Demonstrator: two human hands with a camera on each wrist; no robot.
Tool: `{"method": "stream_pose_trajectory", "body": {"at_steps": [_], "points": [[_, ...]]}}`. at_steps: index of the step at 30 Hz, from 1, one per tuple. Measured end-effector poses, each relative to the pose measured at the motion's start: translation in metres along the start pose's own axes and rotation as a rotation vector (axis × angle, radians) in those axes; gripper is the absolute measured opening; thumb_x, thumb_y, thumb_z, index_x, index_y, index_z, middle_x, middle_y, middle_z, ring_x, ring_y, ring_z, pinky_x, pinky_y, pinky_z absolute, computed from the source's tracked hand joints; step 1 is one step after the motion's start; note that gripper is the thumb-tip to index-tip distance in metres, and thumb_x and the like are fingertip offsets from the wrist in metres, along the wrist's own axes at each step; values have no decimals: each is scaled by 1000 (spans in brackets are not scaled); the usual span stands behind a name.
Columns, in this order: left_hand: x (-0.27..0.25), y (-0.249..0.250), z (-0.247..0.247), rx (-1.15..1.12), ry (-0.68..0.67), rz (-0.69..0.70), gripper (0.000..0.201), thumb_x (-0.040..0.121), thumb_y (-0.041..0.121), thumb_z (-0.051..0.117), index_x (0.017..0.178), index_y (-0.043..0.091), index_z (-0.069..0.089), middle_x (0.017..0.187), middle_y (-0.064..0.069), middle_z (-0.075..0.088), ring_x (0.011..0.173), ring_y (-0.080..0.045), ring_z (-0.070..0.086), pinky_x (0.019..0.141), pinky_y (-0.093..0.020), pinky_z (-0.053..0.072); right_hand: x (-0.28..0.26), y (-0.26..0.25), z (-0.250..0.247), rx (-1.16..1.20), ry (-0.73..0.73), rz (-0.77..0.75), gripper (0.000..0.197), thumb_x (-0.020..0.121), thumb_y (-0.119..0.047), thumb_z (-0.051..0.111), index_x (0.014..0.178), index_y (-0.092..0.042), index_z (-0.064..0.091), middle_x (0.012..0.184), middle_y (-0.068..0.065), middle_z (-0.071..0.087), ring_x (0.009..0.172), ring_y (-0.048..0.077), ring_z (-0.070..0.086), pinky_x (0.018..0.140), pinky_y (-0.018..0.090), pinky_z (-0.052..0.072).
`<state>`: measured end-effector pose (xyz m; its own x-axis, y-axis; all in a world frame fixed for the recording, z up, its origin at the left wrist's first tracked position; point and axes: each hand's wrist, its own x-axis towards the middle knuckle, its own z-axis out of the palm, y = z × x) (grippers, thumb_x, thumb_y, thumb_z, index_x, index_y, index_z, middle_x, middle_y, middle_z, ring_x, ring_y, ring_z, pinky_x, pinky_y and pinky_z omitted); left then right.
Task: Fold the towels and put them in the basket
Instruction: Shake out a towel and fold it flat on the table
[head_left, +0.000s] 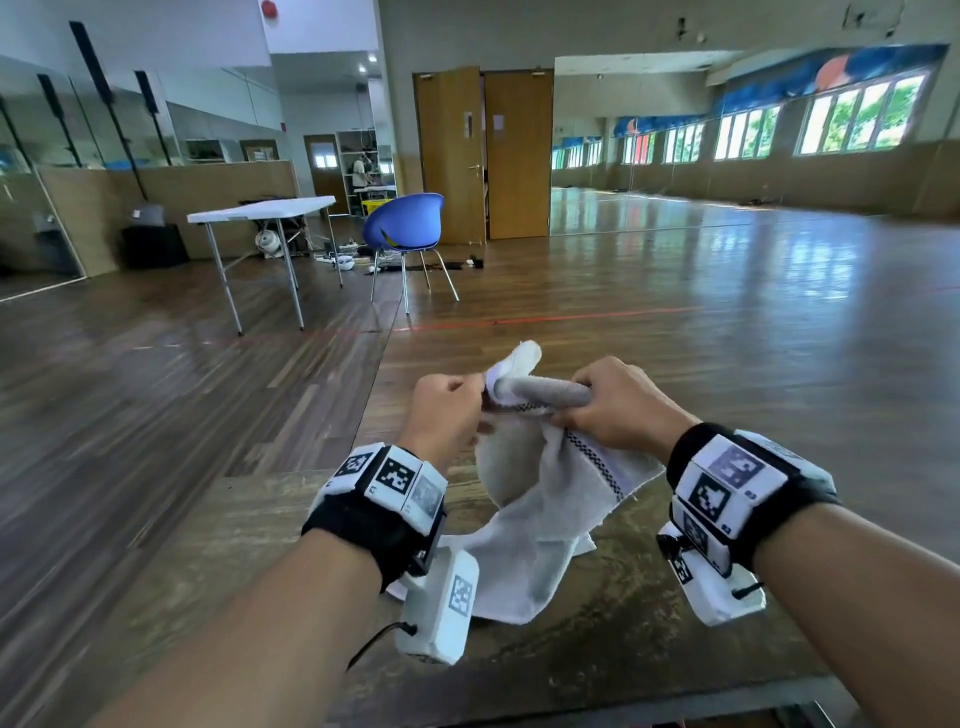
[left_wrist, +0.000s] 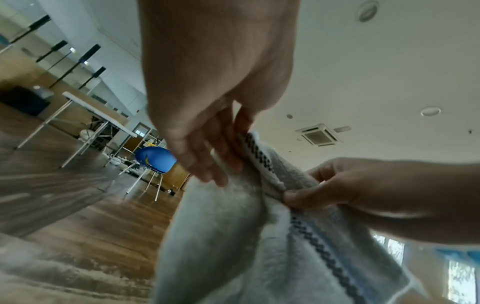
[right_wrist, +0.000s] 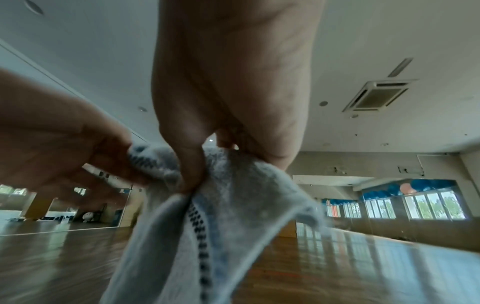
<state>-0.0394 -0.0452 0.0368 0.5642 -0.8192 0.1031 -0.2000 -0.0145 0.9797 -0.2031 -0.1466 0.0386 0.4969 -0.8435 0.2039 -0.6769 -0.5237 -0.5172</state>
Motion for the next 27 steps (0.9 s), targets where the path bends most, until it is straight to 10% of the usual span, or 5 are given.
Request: {"method": "stream_pose_trajectory", "body": {"at_steps": [5, 11, 15, 22, 27], "points": [[3, -10, -9, 395, 35, 5, 31, 87, 32, 62, 65, 11, 61, 63, -4, 57, 55, -21, 47, 59, -30, 41, -2, -13, -1, 51, 144, -113, 33, 73, -2, 55, 87, -32, 51, 95, 0, 58, 89, 24, 53, 73, 31, 38], [-1, 14, -9, 449, -155, 517, 34, 87, 26, 68, 120, 24, 61, 117, 2, 59, 102, -12, 58, 84, -26, 48, 3, -29, -1, 152, 141, -385, 31, 77, -3, 61, 73, -32, 52, 88, 2, 55, 81, 16, 51, 65, 22, 34], [4, 15, -15, 502, -226, 368, 22, 85, 33, 74, 102, 22, 66, 84, 5, 69, 74, -11, 65, 61, -26, 53, 6, -36, -5, 135, 269, -389, 20, 74, -11, 61, 72, -27, 50, 76, -9, 57, 73, 16, 53, 61, 31, 40], [5, 1, -25, 452, -253, 287, 9, 96, 25, 64, 94, 17, 60, 78, 2, 68, 68, -10, 59, 65, -26, 52, 0, -28, -6, 78, 401, -203, 6, 71, -28, 63, 74, -29, 58, 68, -11, 63, 68, 14, 57, 53, 24, 32], [10, 0, -30, 532, -87, 513, 6, 97, 18, 59, 94, 13, 56, 59, 13, 48, 49, 2, 45, 49, -11, 33, 2, -8, -10, 18, 297, -139, 6, 68, -39, 67, 68, -34, 64, 65, -15, 63, 69, 12, 59, 54, 21, 31]]}}
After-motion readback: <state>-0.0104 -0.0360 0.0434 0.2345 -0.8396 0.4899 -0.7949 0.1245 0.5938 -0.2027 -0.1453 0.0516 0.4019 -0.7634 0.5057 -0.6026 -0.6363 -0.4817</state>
